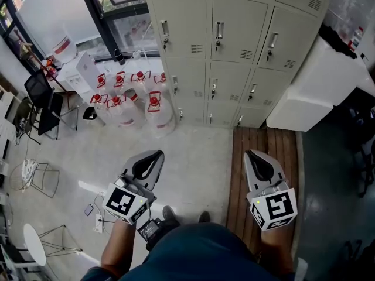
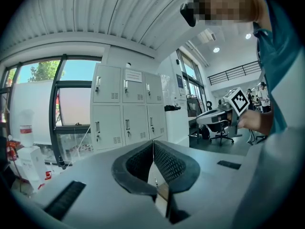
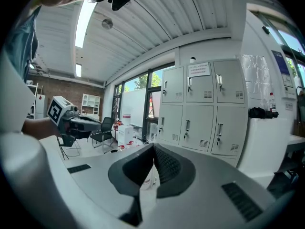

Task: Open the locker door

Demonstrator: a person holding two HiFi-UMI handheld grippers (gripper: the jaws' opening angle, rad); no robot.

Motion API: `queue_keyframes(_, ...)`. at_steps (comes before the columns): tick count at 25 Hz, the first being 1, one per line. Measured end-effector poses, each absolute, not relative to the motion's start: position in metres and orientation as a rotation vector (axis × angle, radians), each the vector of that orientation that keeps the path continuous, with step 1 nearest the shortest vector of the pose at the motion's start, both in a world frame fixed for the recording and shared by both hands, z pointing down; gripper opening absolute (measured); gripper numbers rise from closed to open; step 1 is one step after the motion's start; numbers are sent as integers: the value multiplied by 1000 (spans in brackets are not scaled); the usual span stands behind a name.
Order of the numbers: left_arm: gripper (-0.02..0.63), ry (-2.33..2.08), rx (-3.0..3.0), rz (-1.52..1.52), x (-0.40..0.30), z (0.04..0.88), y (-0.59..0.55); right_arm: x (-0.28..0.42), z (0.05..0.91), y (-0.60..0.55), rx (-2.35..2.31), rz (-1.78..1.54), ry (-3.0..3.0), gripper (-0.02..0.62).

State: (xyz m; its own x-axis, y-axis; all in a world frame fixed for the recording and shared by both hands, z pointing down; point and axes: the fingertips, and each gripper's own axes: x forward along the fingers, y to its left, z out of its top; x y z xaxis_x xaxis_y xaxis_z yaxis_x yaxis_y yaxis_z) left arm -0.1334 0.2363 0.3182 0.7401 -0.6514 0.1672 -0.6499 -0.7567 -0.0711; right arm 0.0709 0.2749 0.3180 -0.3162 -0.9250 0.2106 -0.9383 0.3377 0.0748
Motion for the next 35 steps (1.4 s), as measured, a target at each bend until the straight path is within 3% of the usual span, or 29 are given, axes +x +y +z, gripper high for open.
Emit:
queue_keyframes(15, 18, 1161, -2902, -325, -153, 319, 233, 71, 325, 263, 1745, 134, -2419, 38)
queue_keyframes(35, 18, 815, -3021, -226, -195, 320, 62, 8, 307, 156, 1995, 116, -2165, 37)
